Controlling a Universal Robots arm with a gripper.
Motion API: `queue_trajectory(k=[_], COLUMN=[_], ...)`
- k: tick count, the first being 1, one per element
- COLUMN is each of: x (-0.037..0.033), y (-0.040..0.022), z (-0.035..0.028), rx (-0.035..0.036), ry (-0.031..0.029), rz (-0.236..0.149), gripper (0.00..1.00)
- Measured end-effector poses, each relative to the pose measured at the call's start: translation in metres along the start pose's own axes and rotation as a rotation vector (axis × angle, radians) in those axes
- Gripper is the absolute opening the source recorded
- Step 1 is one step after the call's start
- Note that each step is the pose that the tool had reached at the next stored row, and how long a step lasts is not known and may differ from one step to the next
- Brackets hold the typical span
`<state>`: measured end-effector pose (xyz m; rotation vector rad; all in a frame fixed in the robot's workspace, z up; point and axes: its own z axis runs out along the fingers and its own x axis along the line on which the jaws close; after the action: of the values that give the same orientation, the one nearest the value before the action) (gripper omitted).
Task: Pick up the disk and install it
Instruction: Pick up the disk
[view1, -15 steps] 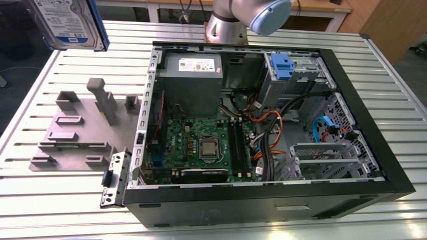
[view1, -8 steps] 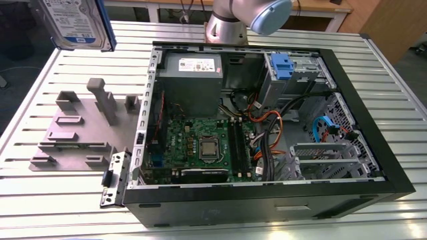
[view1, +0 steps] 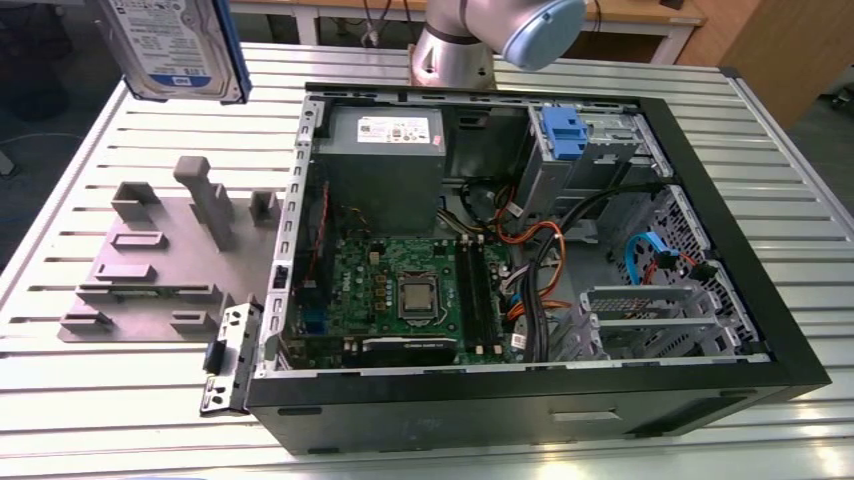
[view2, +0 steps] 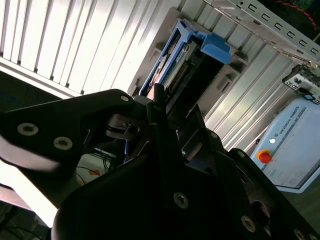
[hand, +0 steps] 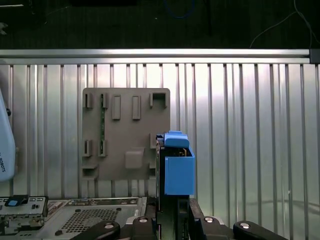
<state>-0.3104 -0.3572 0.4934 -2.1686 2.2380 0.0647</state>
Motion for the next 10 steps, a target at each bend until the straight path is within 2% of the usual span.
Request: queue_trajectory(k=[3, 10], x=[-0.0002, -0.0004], y=[-0.0057, -0.0131], z=[-0.0001, -0.0002], rx=[-0.0001, -0.0001], ry=[0.0, -0.0001], rz=[0.0, 0.0], gripper=[0.35, 0.35])
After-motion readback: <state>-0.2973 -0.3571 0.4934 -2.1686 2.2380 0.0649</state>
